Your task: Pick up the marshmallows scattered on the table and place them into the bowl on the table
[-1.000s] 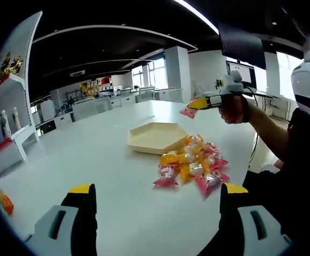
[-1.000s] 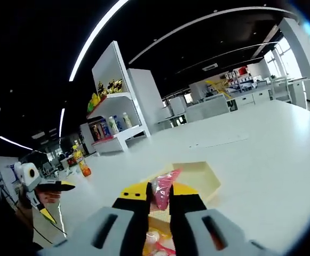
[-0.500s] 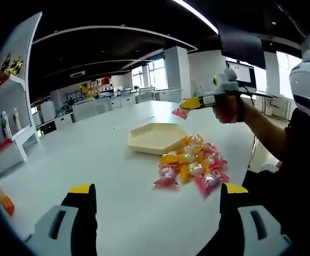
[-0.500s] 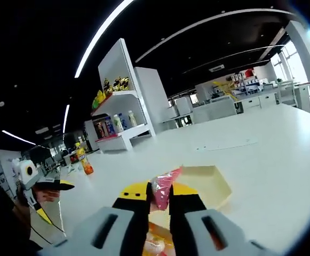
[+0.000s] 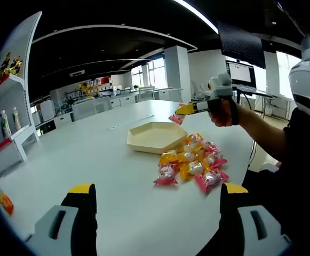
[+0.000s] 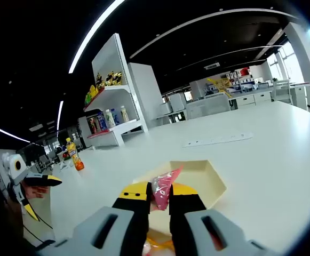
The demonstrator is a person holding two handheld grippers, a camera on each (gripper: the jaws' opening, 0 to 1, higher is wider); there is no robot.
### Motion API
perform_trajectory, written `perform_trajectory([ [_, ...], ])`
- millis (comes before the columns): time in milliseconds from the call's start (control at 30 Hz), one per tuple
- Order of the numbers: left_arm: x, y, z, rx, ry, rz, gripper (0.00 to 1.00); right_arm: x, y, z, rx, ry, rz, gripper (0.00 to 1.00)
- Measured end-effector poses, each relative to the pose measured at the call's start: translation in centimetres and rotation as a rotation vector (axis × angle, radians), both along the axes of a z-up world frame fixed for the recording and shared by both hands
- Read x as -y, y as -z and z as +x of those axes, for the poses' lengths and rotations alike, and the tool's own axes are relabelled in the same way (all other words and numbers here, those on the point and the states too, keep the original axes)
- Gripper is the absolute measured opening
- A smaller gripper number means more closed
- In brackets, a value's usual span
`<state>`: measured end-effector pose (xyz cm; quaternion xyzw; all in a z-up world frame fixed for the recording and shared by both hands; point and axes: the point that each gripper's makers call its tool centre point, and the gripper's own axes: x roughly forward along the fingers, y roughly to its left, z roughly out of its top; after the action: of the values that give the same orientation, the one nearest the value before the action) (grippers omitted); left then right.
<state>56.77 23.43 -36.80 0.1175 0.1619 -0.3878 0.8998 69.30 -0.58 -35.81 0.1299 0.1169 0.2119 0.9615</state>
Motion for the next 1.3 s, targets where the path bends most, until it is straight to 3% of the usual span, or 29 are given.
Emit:
perform_trajectory([
  [700,-0.2,0.2,-0.1,-0.001,-0.001,0.003,0.95,-0.2,2.0,1.3,-0.013,0.029,-0.059,0.12],
  [767,-0.3,0.2,-0.1,0.0,0.0,0.001,0.95,-0.3,2.2,1.3,-0.023,0.03,-0.051,0.12],
  [833,-0.3,0.4,-0.1,-0.003,0.001,-0.003,0.95,-0.5,2.4,1.4,-0.058,0.03,0.014,0.12],
  [1000,-0.4,0.7,0.1,-0.011,0.0,0.002,0.95,-0.8,2.2,1.3,-0.07,0.029,0.047,0.12],
  [1300,0.2,0.3,0.0,-0.002,0.015,-0.004,0.95,-1.4,2.7,1.6,-0.05,0.031,-0.029,0.12],
])
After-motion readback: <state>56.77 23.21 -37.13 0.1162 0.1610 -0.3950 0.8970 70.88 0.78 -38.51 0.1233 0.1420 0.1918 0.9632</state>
